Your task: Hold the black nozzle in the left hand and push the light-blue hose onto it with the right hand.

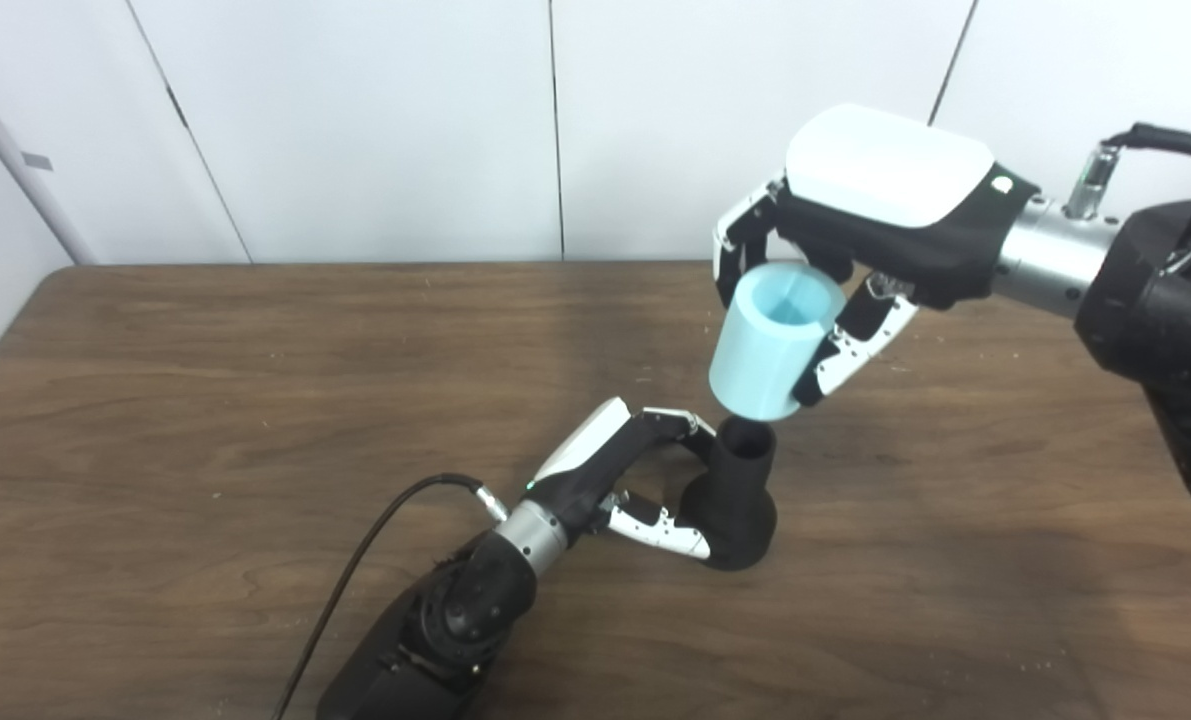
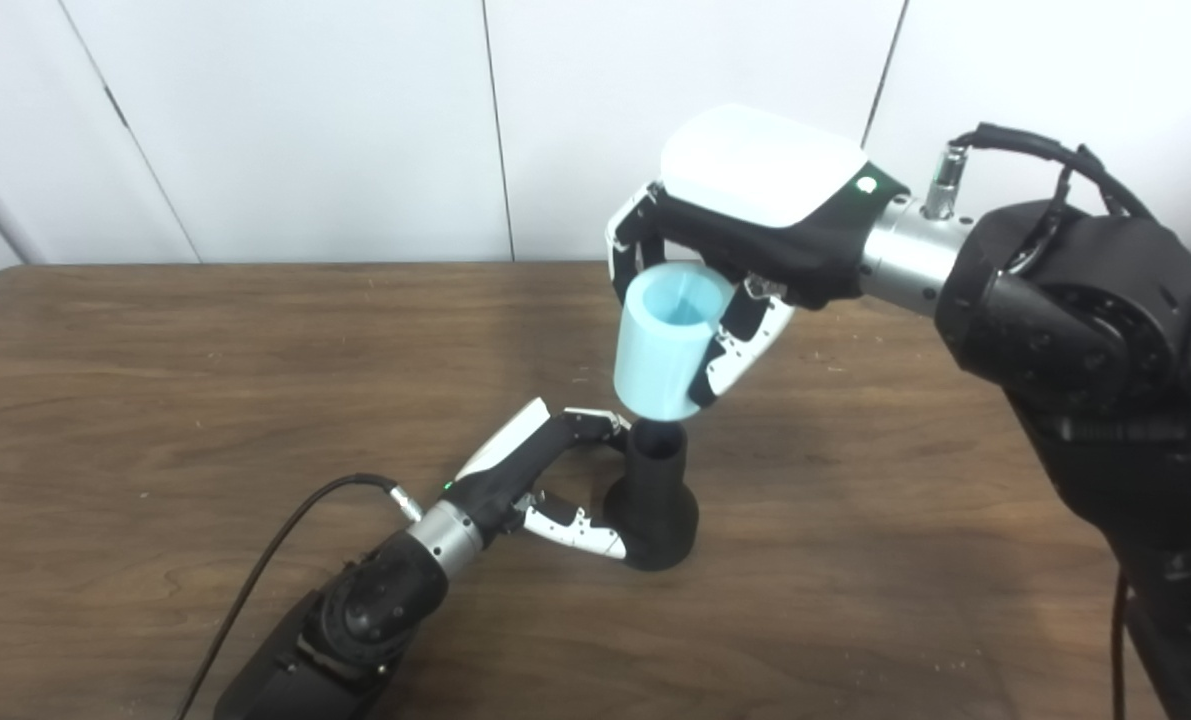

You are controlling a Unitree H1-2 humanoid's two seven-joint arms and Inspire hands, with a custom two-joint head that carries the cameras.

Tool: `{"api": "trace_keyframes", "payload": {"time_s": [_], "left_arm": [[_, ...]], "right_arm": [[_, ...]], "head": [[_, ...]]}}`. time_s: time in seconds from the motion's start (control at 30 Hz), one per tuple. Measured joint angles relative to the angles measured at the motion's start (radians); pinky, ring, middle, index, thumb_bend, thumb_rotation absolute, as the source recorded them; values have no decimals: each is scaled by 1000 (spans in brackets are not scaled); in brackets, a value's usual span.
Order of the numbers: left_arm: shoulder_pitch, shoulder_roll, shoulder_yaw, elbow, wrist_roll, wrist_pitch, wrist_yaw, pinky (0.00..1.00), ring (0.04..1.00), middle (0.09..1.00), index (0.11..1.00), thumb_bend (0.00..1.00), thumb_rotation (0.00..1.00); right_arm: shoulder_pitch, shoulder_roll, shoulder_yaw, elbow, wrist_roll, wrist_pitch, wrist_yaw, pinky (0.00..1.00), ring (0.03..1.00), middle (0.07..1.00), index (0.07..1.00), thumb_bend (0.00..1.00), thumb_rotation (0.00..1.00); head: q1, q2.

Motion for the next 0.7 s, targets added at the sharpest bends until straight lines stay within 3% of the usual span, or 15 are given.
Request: {"api": "trace_keyframes", "payload": {"time_s": [0.43, 0.53, 0.6, 0.7], "left_arm": [[5, 1, 3, -11, 1, 9, -3, 879, 741, 603, 480, 514, 80], [6, 0, 3, -11, 1, 9, -4, 868, 741, 604, 481, 514, 80], [6, 1, 3, -12, 1, 9, -4, 862, 741, 605, 481, 514, 80], [6, 1, 4, -12, 1, 9, -4, 860, 741, 605, 481, 514, 80]], "right_arm": [[-7, -21, 33, 13, 4, 22, 40, 137, 224, 472, 481, 531, 0], [-7, -21, 44, 13, -5, 36, 46, 164, 247, 401, 504, 523, 0], [-7, -21, 55, 13, -13, 39, 51, 170, 248, 457, 486, 529, 0], [-7, -21, 59, 13, -15, 40, 51, 173, 250, 470, 482, 530, 0]], "head": [[-5, 3], [-3, 3], [-3, 3], [-3, 5]]}}
